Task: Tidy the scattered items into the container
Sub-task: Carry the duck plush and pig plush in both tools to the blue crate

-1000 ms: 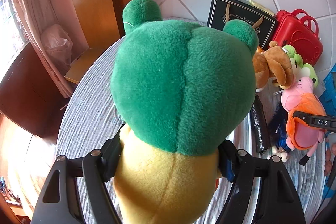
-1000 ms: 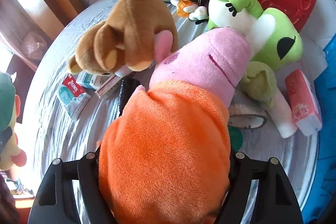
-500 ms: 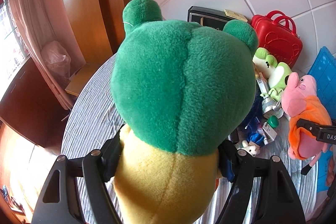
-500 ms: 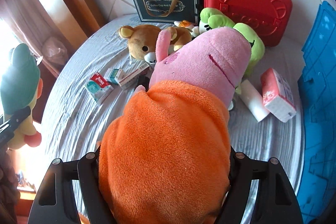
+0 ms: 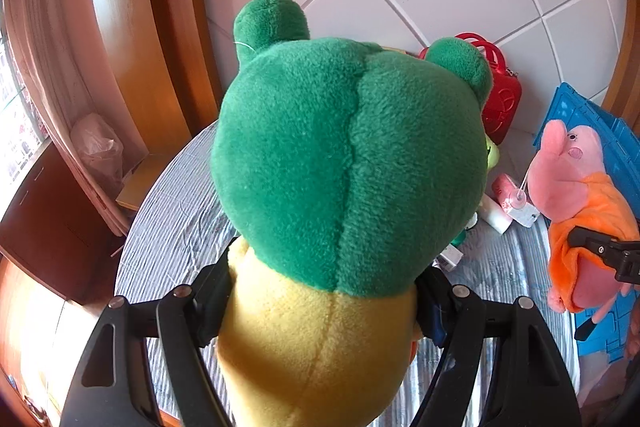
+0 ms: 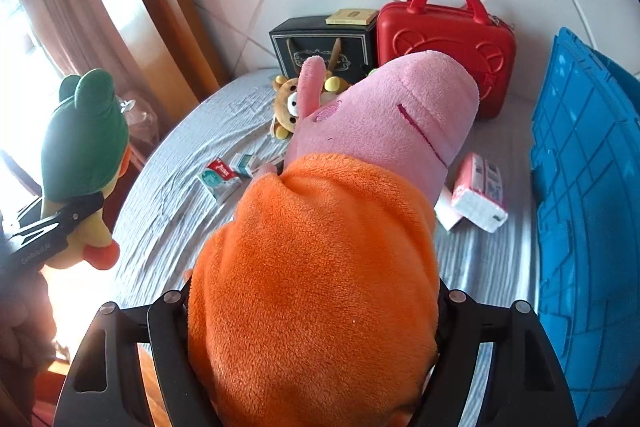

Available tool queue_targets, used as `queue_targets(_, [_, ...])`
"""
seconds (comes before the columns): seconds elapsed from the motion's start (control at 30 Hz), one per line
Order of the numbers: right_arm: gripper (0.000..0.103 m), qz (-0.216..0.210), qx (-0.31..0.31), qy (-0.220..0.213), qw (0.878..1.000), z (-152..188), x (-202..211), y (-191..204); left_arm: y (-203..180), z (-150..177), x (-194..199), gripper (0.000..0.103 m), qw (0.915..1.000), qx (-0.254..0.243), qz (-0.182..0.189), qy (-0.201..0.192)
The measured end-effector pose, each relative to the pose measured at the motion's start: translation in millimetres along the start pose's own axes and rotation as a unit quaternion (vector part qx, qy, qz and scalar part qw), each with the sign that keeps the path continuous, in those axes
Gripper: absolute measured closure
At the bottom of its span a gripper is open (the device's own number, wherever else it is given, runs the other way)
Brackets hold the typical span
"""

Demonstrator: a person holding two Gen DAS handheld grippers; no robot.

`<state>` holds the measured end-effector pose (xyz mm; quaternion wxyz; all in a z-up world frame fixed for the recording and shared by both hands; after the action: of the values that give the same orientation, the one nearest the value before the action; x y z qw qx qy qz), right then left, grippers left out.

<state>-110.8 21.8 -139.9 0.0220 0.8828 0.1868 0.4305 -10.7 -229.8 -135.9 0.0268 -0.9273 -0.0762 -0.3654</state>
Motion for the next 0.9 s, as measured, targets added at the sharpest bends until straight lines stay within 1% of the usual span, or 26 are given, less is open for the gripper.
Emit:
queue_targets(0.27, [0.026, -0.011, 0.005, -0.031, 0.999, 4, 57, -19, -45, -11, 33, 0.028, 0.9994, -0.020, 0.018, -0.023])
queue_targets(0.57, [0.026, -0.017, 0.006, -0.063, 0.998, 7, 112, -42, -91, -26, 69, 0.028, 0.9974, -0.040, 0.035, -0.048])
queue_targets(0.9, [0.026, -0.011, 0.003, -0.096, 0.995, 11, 167, -84, -151, -37, 89, 0.028, 0.9941, -0.066, 0.061, -0.061])
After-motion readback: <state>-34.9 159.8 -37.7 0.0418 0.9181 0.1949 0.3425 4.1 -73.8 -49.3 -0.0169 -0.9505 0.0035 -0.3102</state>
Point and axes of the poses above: each gripper's, at about its wrist camera, not at the fingertips, and x roughly against the way its jaws point, y to its left, z to its underside, the point moved 2 cm from there along -x, roughly the way its jaws point, and after that the axes turned 4 degrees about -y, right-handed, at the moved point
